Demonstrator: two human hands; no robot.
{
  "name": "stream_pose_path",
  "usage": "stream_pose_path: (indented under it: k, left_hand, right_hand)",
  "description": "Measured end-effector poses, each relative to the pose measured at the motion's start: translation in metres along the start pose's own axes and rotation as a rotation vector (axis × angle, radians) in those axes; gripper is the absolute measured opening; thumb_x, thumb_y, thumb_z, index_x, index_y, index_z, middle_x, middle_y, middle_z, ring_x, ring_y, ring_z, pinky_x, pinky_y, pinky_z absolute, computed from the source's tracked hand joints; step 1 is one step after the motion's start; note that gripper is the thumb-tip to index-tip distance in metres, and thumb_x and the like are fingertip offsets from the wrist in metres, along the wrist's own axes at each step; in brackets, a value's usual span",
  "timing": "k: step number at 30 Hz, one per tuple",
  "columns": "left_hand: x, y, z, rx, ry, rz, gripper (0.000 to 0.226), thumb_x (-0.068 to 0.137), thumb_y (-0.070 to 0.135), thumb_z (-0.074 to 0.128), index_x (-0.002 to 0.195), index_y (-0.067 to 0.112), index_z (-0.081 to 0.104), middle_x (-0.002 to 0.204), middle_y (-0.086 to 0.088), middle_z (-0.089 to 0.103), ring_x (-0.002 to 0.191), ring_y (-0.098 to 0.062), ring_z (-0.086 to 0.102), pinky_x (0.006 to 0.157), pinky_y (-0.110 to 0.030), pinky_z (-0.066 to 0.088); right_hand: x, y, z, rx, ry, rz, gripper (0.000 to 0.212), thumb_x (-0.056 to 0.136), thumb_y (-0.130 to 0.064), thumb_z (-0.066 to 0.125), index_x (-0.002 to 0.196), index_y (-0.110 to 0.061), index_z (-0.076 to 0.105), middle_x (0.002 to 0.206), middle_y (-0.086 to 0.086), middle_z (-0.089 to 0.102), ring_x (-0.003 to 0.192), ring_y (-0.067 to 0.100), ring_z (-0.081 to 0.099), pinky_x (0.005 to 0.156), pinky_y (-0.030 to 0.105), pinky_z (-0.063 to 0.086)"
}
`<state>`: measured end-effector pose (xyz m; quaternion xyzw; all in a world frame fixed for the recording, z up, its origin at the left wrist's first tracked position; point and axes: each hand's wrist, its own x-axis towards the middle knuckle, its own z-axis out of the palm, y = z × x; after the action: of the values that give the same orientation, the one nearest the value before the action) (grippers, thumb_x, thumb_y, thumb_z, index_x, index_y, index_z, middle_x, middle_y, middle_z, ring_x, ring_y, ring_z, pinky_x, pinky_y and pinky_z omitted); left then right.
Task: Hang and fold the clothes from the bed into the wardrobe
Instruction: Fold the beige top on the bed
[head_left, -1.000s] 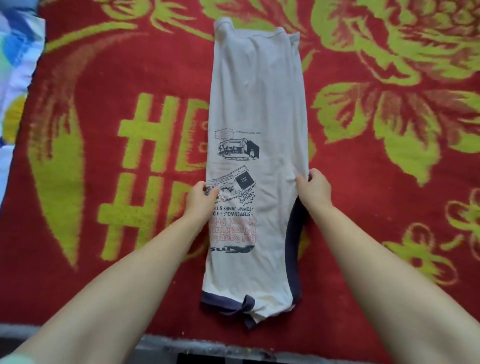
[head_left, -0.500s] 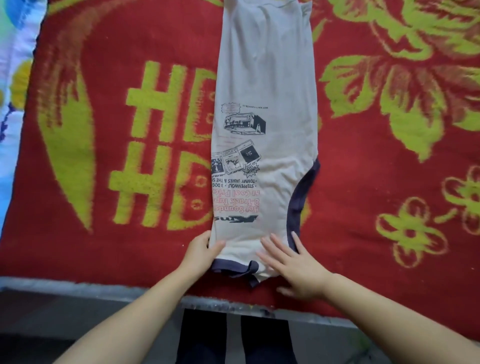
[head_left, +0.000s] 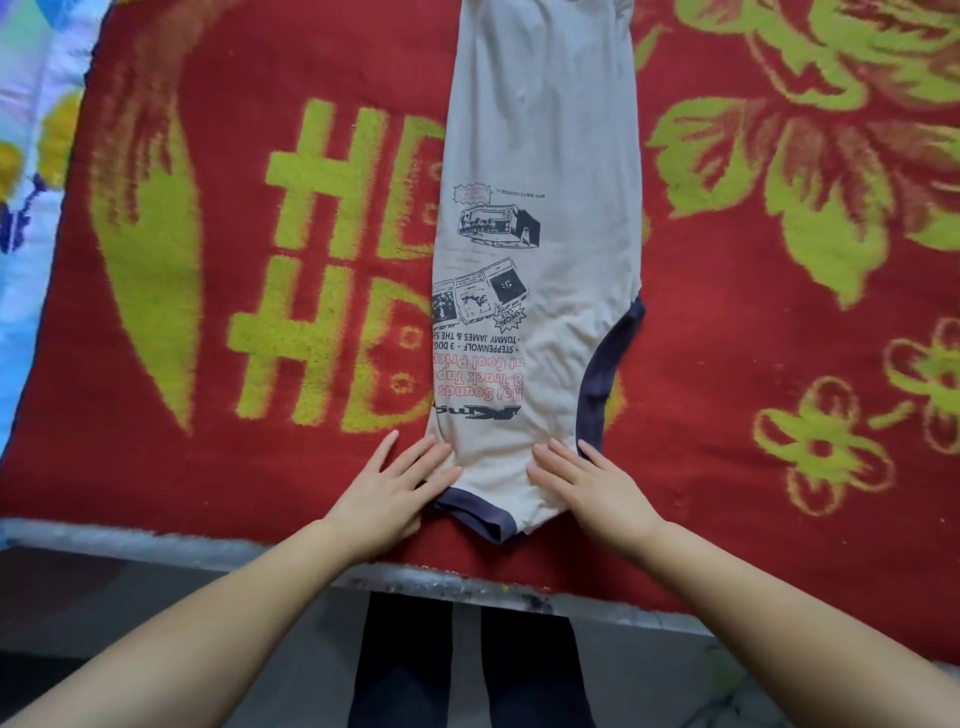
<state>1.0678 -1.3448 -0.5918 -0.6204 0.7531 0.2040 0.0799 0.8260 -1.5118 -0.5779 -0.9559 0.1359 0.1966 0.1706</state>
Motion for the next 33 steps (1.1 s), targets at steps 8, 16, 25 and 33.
stream_pose_path:
  k: [8,16,25,33]
  left_hand:
    - [0.068,-0.034,-0.055,-0.844,0.358,-0.458,0.026,0.085,0.000,0.059,0.110,0.003,0.067,0.106,-0.014,0.070,0.099,-0.028,0.065,0.089,-0.037,0.047]
    - [0.163,-0.102,-0.112,-0.719,0.543,-0.753,0.047,0.094,0.024,0.053,0.139,0.013,0.043,0.130,-0.012,0.052,0.121,-0.027,0.048,0.099,-0.035,0.037]
    - [0.135,-0.027,-0.034,-0.019,0.033,-0.357,0.091,0.085,0.023,0.050,0.150,0.008,-0.012,0.150,-0.012,-0.032,0.138,-0.027,-0.031,0.113,-0.055,-0.010]
    - [0.147,-0.060,-0.064,0.024,-0.079,-0.147,0.072,0.083,-0.006,0.016,0.152,0.008,0.003,0.158,-0.022,-0.007,0.147,-0.032,-0.006,0.117,-0.037,-0.009]
  right_hand:
    - [0.039,0.046,-0.066,0.785,0.209,0.507,0.021,0.078,0.004,0.057,0.093,-0.006,0.067,0.082,0.009,0.065,0.081,0.014,0.054,0.066,0.026,0.036]
    - [0.121,0.107,-0.133,0.775,0.613,0.806,0.057,0.093,-0.020,0.056,0.145,-0.012,0.033,0.138,0.007,0.045,0.127,0.021,0.042,0.105,0.028,0.032]
    - [0.096,0.065,-0.049,-0.099,-0.041,0.359,0.092,0.085,-0.023,0.054,0.152,-0.029,-0.009,0.160,0.007,-0.015,0.145,0.035,-0.019,0.106,0.068,-0.010]
    - [0.103,0.078,-0.075,-0.030,-0.156,0.382,0.080,0.088,0.007,0.031,0.152,-0.035,0.008,0.162,-0.002,-0.009,0.143,0.045,-0.013,0.108,0.072,-0.002]
